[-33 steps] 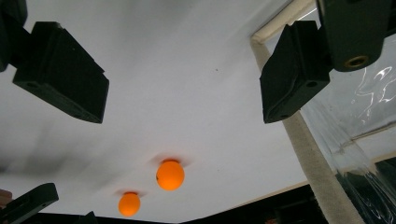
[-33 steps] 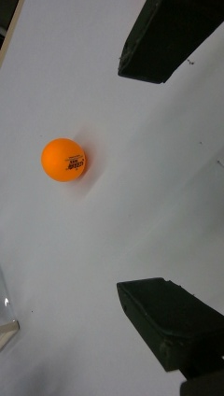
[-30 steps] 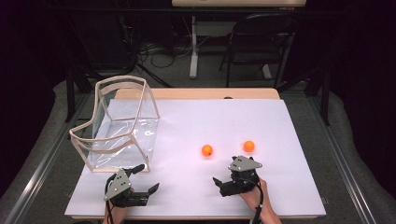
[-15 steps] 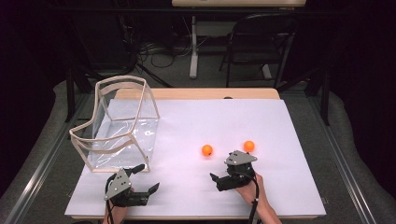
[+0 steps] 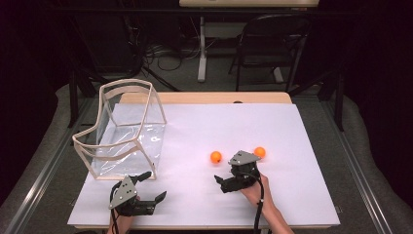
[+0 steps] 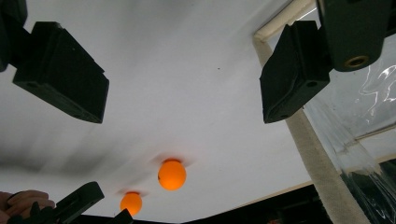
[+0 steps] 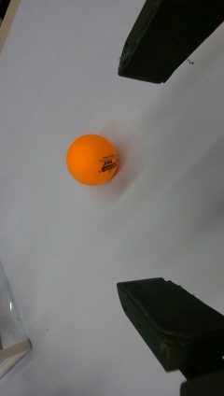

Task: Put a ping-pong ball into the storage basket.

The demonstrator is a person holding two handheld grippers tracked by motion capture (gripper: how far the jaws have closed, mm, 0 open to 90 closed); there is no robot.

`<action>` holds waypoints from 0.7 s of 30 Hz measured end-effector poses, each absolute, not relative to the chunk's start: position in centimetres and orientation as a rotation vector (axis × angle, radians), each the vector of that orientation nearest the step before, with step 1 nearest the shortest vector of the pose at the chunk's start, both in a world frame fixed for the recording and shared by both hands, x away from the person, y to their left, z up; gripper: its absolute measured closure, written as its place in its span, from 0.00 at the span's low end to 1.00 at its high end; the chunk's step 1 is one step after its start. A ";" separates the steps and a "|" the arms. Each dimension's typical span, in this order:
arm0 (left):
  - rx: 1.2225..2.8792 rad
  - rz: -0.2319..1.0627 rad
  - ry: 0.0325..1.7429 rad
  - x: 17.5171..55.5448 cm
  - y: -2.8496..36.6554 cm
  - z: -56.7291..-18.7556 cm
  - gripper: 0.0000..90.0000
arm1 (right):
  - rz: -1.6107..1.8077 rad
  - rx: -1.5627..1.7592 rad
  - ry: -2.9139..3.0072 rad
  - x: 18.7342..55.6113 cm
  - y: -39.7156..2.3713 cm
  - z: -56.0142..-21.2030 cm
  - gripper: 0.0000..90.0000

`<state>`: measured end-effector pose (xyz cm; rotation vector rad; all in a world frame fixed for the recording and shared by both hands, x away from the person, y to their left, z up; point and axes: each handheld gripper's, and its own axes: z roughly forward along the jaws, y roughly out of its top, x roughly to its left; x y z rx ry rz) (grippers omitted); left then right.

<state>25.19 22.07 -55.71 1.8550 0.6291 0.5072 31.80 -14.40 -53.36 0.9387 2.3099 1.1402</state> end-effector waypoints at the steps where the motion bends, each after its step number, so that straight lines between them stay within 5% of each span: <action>1: 1.855 0.508 0.629 25.2 22.1 -55.7 0.17 | 1.135 0.942 2.313 31.9 -14.3 -53.4 0.00; 21: 1.855 0.499 0.626 25.2 22.0 -55.7 0.17 | 1.130 0.974 2.354 34.3 -12.9 -53.9 0.00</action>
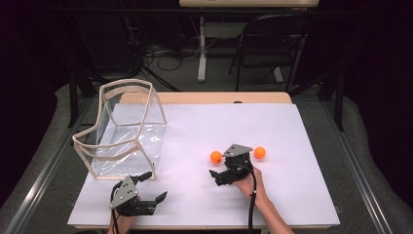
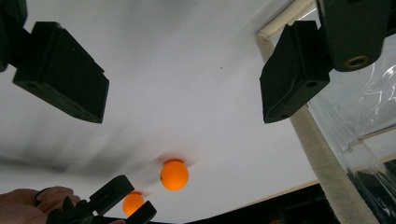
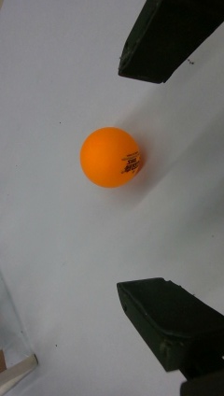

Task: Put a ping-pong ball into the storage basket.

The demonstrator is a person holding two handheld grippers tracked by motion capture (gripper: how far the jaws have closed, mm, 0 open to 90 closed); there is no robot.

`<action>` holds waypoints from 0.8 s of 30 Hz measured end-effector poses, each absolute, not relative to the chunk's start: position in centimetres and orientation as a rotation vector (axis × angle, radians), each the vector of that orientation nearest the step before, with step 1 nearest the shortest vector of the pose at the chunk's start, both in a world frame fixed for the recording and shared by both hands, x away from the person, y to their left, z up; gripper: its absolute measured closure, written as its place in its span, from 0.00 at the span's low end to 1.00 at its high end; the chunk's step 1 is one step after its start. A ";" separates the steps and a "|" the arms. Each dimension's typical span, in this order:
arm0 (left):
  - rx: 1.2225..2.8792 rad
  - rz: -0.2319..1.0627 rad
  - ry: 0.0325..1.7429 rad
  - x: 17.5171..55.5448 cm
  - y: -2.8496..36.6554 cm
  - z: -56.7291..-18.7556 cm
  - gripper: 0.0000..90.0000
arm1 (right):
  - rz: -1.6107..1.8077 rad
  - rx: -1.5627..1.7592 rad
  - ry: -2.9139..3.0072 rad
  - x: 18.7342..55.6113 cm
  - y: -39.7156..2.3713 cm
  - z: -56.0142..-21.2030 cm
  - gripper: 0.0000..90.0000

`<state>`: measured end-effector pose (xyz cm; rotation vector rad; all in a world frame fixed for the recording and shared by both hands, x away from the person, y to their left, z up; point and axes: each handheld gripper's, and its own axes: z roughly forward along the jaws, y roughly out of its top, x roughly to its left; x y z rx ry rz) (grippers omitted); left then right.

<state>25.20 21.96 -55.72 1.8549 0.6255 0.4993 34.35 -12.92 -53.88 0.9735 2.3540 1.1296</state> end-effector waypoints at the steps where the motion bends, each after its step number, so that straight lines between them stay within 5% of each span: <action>1: 1.854 0.503 0.625 25.2 22.0 -55.7 0.17 | 1.133 0.972 2.354 34.5 -12.8 -53.9 0.00; 17: 1.859 0.499 0.619 25.2 22.0 -55.7 0.17 | 1.092 1.012 2.371 36.5 -11.8 -54.6 0.00; 24: 1.851 0.500 0.617 25.2 22.1 -55.6 0.17 | 1.026 1.024 2.364 37.2 -11.0 -55.0 0.20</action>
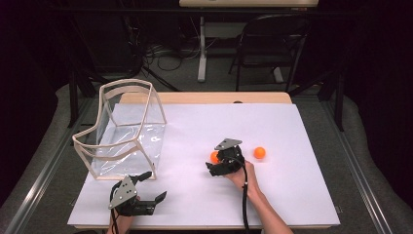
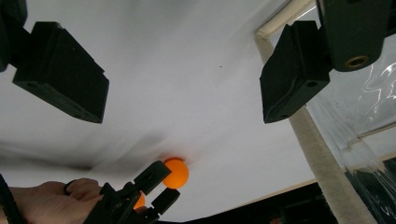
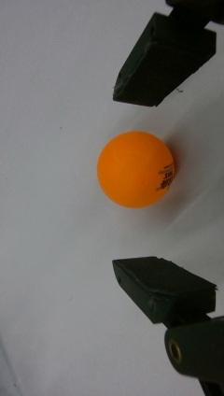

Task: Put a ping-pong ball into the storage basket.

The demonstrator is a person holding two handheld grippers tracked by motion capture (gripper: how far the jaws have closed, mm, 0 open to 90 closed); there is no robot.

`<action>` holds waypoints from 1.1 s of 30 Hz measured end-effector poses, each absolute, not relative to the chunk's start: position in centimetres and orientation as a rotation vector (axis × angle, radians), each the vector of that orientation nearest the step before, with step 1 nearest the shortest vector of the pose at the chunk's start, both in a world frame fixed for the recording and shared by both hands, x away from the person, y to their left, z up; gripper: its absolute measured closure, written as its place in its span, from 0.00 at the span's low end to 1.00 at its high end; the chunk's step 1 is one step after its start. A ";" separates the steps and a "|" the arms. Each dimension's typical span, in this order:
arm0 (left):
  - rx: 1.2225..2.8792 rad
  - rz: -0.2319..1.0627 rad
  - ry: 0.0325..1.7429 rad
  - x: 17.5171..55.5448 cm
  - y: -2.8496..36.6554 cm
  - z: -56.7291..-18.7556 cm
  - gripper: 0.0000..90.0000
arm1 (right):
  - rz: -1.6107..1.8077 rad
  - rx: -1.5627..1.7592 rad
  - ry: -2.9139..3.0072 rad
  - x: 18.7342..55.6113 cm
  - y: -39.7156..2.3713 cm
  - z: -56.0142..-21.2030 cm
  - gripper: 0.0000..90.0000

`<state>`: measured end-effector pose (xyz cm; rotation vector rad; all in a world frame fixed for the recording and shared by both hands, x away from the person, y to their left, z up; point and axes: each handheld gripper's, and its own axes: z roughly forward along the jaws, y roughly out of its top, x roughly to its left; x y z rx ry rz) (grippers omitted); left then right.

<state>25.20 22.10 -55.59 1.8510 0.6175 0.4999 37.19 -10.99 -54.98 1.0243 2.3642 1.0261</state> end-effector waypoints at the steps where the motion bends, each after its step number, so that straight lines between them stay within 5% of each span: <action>1: 1.853 0.501 0.618 25.1 22.1 -55.6 0.17 | 1.012 1.026 2.362 37.2 -10.9 -55.0 0.22; 9: 1.855 0.500 0.611 25.1 21.9 -55.6 0.17 | 0.978 1.057 2.345 37.4 -10.8 -55.2 0.42; 20: 1.859 0.488 0.611 25.1 21.8 -55.7 0.17 | 0.957 1.063 2.360 37.6 -10.7 -55.4 0.56; 33: 1.862 0.485 0.605 25.1 21.7 -55.7 0.17 | 0.976 1.052 2.351 37.5 -10.8 -55.1 0.56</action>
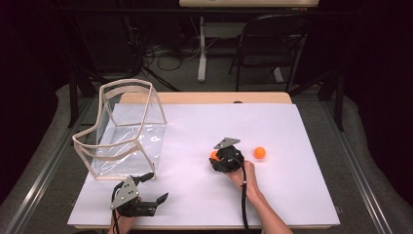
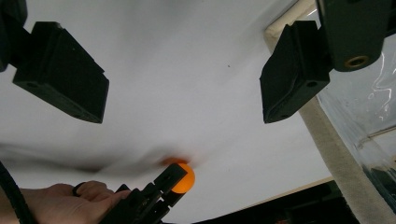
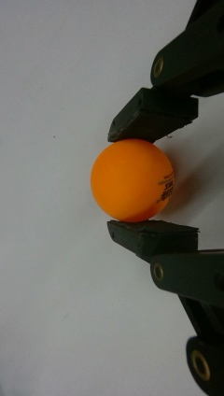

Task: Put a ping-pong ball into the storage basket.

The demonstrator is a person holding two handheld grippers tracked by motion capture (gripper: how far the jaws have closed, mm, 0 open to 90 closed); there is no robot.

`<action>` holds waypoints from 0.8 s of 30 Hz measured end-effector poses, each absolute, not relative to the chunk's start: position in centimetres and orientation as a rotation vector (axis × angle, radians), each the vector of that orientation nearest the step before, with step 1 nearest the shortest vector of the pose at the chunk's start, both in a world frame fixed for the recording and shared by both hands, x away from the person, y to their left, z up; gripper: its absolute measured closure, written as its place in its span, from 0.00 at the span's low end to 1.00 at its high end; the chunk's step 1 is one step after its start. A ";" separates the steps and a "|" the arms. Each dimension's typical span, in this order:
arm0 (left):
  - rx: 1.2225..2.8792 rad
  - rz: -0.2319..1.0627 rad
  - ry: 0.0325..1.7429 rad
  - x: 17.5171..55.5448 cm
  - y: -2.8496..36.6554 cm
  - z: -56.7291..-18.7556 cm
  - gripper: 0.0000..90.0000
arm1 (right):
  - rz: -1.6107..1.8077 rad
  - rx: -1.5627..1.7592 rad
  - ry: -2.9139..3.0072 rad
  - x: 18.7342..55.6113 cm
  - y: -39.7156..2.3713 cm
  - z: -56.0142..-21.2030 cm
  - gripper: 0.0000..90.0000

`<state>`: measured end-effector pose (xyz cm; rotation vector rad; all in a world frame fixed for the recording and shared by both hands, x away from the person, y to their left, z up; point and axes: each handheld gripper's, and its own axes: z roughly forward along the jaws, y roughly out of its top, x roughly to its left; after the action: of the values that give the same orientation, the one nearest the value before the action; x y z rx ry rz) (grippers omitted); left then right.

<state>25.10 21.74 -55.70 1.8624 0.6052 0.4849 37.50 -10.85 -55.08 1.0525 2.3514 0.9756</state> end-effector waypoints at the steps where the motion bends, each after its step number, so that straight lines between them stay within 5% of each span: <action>1: 1.861 0.485 0.608 25.1 21.8 -55.7 0.17 | 0.970 1.052 2.355 37.5 -10.9 -55.0 0.56; 24: 1.860 0.489 0.606 25.1 21.8 -55.7 0.17 | 0.991 1.045 2.334 37.1 -11.6 -53.2 0.56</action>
<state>25.05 21.79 -55.68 1.8597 0.6062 0.4892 37.08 -11.63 -53.15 1.0450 2.3336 0.9910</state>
